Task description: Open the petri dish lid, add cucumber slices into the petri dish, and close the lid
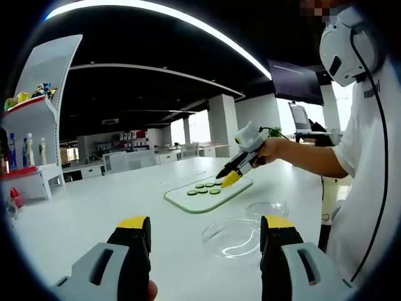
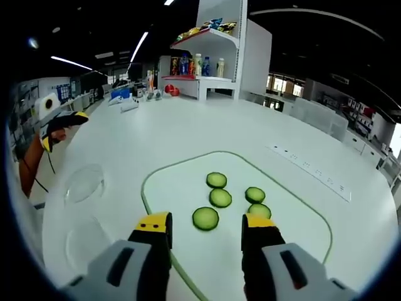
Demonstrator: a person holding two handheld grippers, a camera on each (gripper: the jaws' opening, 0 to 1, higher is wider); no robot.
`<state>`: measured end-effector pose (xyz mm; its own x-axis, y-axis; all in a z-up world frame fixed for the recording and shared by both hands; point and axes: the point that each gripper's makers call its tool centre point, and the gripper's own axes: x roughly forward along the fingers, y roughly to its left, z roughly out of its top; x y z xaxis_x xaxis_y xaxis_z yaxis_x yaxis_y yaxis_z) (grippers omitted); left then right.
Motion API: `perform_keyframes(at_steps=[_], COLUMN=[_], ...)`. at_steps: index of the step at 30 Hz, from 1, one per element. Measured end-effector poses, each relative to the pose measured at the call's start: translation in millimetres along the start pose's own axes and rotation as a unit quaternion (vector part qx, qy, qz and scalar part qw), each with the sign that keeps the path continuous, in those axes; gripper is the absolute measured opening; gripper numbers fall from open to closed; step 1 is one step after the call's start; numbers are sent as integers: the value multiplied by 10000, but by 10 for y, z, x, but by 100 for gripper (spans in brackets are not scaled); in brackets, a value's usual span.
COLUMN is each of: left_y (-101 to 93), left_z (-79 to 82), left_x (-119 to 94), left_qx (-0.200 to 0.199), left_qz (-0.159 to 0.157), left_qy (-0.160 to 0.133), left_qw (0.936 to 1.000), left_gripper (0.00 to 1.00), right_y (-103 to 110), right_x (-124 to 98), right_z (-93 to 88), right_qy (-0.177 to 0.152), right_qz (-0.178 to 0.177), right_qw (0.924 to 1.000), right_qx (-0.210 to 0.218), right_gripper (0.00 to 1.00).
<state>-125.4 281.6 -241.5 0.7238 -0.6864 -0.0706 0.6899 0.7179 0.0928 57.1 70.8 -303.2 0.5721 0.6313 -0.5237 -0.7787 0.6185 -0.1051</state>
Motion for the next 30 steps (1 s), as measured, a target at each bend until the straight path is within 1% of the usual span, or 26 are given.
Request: perform_keyframes(at_steps=[12, 22, 30], left_y=[14, 17, 13], left_z=[-5, -20, -22], left_x=[-41, -41, -38], left_qx=[-4, 7, 3], left_qz=[42, 48, 41], left_qy=[0, 17, 10], left_qw=[10000, 10000, 10000], left_gripper=[71, 71, 71], right_y=[-2, -37, -31], right_x=[159, 214, 224], right_z=[-83, -146, -149], right_qy=[193, 261, 278], right_qz=[17, -30, -7], right_qw=[9998, 9996, 9996], right_qx=[-7, 60, 94], right_gripper=[43, 41, 37])
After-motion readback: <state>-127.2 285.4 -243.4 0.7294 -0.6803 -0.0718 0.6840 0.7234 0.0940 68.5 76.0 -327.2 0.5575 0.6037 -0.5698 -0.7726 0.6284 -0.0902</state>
